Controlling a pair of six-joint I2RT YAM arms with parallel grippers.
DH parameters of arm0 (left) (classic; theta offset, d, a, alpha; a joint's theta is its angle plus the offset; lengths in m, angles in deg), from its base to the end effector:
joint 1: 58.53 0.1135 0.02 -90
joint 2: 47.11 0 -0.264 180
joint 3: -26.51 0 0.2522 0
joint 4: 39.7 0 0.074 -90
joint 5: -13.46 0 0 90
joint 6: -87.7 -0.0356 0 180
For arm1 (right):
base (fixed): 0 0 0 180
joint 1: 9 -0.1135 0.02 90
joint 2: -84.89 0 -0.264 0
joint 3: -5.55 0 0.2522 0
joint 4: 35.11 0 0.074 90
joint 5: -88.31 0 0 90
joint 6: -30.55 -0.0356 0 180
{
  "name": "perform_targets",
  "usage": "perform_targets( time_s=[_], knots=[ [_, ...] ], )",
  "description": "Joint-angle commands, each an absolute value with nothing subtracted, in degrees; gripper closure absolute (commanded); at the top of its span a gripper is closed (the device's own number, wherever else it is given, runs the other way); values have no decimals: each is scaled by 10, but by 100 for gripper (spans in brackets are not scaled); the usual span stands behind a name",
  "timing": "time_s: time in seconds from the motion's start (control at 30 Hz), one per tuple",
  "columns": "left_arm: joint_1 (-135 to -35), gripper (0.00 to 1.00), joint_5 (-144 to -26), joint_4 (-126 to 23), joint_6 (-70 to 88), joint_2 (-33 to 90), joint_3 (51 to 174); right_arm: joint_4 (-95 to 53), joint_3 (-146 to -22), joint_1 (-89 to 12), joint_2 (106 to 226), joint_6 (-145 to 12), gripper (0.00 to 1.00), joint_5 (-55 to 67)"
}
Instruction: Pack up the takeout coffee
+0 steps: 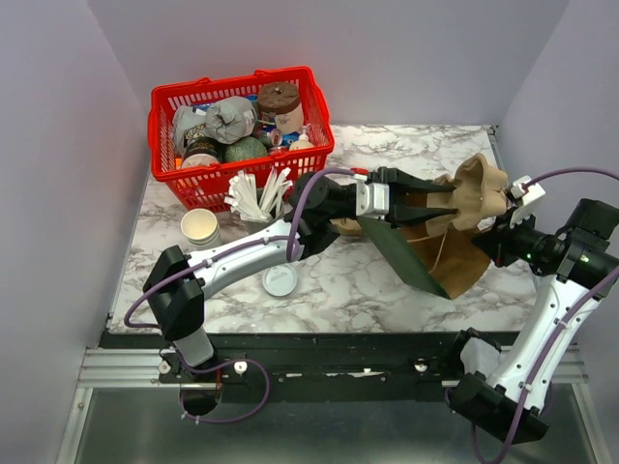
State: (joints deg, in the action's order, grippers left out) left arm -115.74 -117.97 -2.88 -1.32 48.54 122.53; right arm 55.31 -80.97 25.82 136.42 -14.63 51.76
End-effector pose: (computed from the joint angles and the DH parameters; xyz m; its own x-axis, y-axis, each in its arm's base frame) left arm 0.1851 -0.3309 0.4387 0.3116 -0.5074 -0.8034 0.9212 -0.0458 0.3863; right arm 0.1119 -0.0430 0.3864 -0.4554 -0.1946 -0.8688 -0.5007 0.8628 0.0693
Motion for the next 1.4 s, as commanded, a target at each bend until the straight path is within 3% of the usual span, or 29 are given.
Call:
perform_targets(
  time_s=[0.0, 0.2, 0.7, 0.9, 1.37],
  knots=[
    [-1165, 100, -1177, 27, -58, 472, 1230, 657, -831, 255, 1379, -157, 99, 537],
    [-1154, 100, -1209, -24, -98, 475, 1212, 656, -829, 255, 1375, -149, 100, 565],
    [-1152, 100, -1140, 4, -93, 542, 1250, 654, -822, 247, 1372, -143, 99, 560],
    [-1151, 100, -1199, -41, -106, 540, 1236, 643, -820, 246, 1371, -158, 99, 571],
    [-1145, 100, -1254, -447, -339, 497, 1260, 609, -863, 244, 1390, -155, 100, 541]
  ],
)
